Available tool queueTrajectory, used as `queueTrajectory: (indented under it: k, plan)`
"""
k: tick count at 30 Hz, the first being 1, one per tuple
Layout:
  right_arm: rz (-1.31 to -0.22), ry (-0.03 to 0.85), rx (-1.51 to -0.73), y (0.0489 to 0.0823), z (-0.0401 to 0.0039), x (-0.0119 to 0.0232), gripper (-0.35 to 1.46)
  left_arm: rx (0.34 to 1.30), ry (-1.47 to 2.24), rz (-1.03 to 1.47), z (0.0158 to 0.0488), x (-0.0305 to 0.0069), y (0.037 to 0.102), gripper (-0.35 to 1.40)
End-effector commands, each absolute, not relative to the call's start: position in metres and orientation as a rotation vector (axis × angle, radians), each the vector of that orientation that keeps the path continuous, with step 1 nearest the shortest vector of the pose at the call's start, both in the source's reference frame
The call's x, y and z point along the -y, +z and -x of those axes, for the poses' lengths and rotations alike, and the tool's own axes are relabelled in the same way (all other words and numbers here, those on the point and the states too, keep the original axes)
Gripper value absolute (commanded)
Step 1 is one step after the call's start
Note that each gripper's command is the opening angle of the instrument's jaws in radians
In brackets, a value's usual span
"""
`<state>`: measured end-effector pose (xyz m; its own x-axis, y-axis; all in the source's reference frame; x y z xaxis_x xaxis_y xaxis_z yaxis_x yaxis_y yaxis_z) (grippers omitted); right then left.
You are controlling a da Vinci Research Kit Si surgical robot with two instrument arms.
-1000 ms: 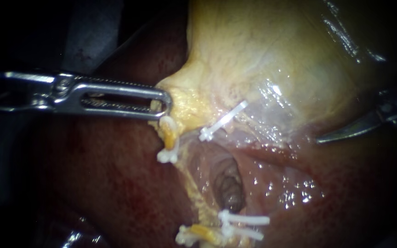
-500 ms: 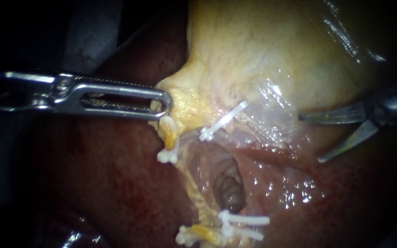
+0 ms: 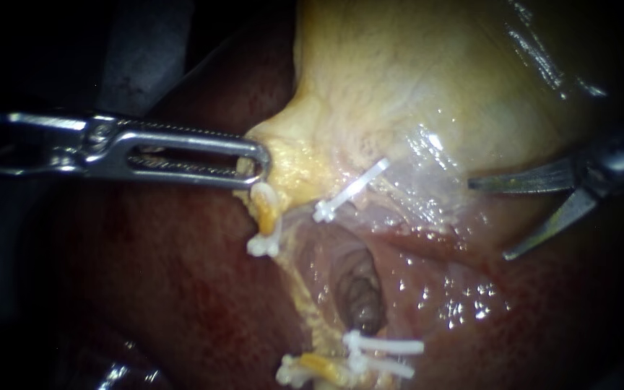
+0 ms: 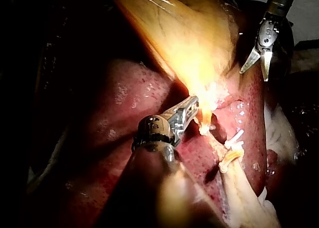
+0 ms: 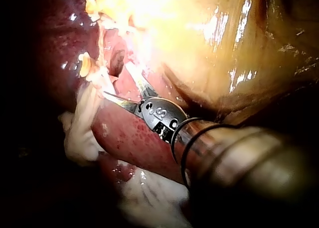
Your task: Go back from the cut right tube
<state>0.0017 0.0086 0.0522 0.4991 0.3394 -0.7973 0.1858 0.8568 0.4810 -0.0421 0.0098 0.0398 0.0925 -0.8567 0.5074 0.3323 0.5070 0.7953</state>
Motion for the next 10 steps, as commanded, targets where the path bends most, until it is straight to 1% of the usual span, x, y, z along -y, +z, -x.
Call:
queueTrajectory:
  k: [1,10]
  plan:
    - [-0.560,0.100,-1.059,0.0522,-0.0017,-0.0086,1.11,1.161,-0.955,-0.562,0.0421,-0.0098,0.0398,-0.35]
    - [-0.560,0.100,-1.059,0.0522,-0.0018,-0.0086,1.09,1.161,-0.955,-0.562,0.0421,-0.0098,0.0399,-0.35]
